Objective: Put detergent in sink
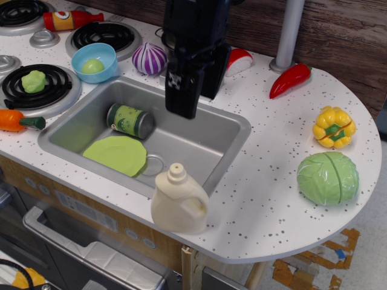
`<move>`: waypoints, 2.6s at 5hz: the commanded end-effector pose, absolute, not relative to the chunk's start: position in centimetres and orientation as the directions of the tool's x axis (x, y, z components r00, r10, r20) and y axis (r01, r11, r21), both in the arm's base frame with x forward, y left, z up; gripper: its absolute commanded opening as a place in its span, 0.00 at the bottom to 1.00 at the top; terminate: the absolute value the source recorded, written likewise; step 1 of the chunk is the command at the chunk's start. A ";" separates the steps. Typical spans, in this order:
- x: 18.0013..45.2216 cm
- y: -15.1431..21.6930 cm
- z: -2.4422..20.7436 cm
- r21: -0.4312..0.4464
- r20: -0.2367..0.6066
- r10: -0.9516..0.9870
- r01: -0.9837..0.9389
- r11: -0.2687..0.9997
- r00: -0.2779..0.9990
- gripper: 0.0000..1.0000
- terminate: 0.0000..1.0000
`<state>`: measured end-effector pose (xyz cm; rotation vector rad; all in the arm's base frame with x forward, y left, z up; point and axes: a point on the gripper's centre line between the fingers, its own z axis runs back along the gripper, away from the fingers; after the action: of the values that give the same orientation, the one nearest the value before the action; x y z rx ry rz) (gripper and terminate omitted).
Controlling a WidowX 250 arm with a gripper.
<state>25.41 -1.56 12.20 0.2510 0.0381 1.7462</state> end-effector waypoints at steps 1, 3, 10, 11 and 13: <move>23.6 -1.4 13.3 0.123 0.141 0.936 -0.932 -0.341 -0.323 1.00 0.00; 22.5 -3.3 12.3 0.124 0.128 0.872 -0.865 -0.487 -0.473 1.00 0.00; 21.1 -3.1 6.7 -0.025 0.234 0.715 -0.739 -0.673 -0.659 1.00 0.00; 20.7 -2.6 5.1 -0.070 0.253 0.696 -0.731 -0.679 -0.672 1.00 0.00; 20.7 -2.3 4.6 -0.069 0.266 0.706 -0.743 -0.666 -0.657 0.00 0.00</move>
<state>20.59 -1.66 4.30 0.3348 -0.2097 2.2619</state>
